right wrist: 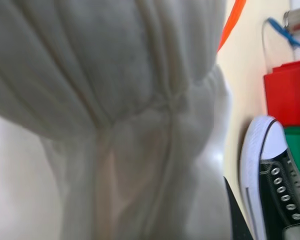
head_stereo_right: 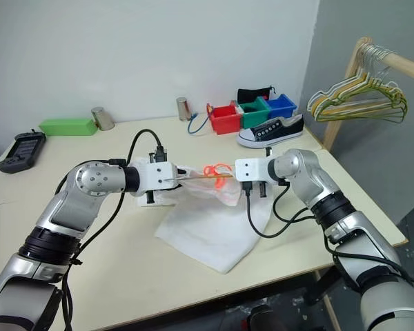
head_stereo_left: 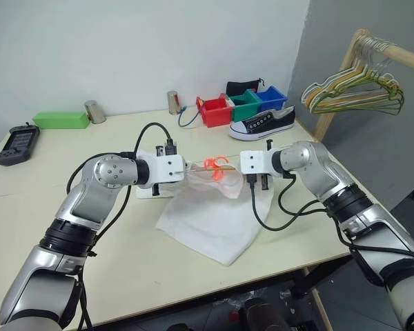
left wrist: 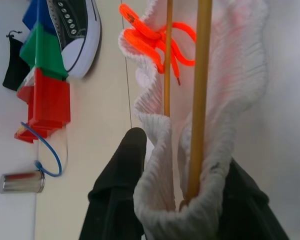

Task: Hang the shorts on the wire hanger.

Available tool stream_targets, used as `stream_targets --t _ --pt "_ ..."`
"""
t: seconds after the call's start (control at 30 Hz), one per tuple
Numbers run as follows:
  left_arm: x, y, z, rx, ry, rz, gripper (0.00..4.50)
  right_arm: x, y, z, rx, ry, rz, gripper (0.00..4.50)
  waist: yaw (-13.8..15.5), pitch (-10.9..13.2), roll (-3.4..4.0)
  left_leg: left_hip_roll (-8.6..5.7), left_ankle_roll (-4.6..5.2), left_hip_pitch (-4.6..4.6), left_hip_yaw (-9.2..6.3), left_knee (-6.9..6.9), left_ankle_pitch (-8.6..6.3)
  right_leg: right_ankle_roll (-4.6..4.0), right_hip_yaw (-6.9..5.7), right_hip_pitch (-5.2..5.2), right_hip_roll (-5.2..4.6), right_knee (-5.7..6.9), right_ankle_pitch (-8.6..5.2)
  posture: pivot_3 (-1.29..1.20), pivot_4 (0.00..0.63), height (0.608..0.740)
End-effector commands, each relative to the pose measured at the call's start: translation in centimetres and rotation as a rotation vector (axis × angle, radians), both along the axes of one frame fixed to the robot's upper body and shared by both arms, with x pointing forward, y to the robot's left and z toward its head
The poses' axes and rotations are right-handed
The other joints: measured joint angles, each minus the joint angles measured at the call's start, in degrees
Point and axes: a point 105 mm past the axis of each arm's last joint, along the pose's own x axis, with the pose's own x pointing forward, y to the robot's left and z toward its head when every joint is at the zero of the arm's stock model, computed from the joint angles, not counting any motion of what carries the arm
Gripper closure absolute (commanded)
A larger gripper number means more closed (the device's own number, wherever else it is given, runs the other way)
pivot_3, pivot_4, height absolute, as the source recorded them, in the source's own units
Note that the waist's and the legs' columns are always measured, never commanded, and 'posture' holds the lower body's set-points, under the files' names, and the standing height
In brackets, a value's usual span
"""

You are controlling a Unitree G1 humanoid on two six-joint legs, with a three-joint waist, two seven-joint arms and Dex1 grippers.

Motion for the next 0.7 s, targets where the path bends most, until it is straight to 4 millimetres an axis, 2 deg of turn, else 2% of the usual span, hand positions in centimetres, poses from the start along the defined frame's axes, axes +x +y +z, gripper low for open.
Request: stream_targets --t 0.03,0.37,0.5,0.63,0.7 --pt "0.1 0.9 3.8 -0.045 -0.101 -0.010 2.12 0.2 -0.7 1.6 0.061 -0.010 -0.039 4.50 -0.01 0.00 0.00 0.00 0.00 0.00 0.00 0.00 0.00 0.00 0.00 0.00 0.00 0.00 0.00 -0.15 0.000 0.740" --pt "-0.7 3.4 4.0 0.015 -0.085 0.017 0.02 -0.4 -1.6 1.5 0.146 0.068 -0.096 4.50 -0.05 -0.02 0.01 -0.03 0.00 0.00 0.00 0.00 0.00 0.01 0.01 0.01 -0.02 0.00 0.00 -0.16 0.000 0.740" --pt "-1.1 3.0 6.4 -0.148 -0.097 0.019 0.01 -0.6 -2.4 1.0 0.164 0.097 -0.133 4.50 -0.04 -0.02 0.00 -0.02 0.00 -0.01 -0.01 0.01 0.00 0.01 0.00 0.01 -0.02 -0.01 -0.01 -0.16 0.000 0.740" --pt "-2.8 5.3 9.8 -0.322 -0.021 0.064 0.01 -1.0 -3.3 0.1 0.297 0.190 -0.246 4.50 -0.15 -0.02 0.00 -0.03 0.01 -0.03 0.00 0.02 0.00 0.01 0.00 0.01 -0.02 -0.01 -0.01 -0.17 0.002 0.740" --pt "-3.1 6.5 10.8 -0.390 -0.010 0.110 0.01 -1.2 -3.5 -0.1 0.367 0.227 -0.295 4.50 -0.39 -0.03 0.02 0.00 0.01 -0.03 -0.04 0.00 0.00 0.03 -0.03 0.01 0.00 0.00 -0.02 -0.18 0.001 0.740"
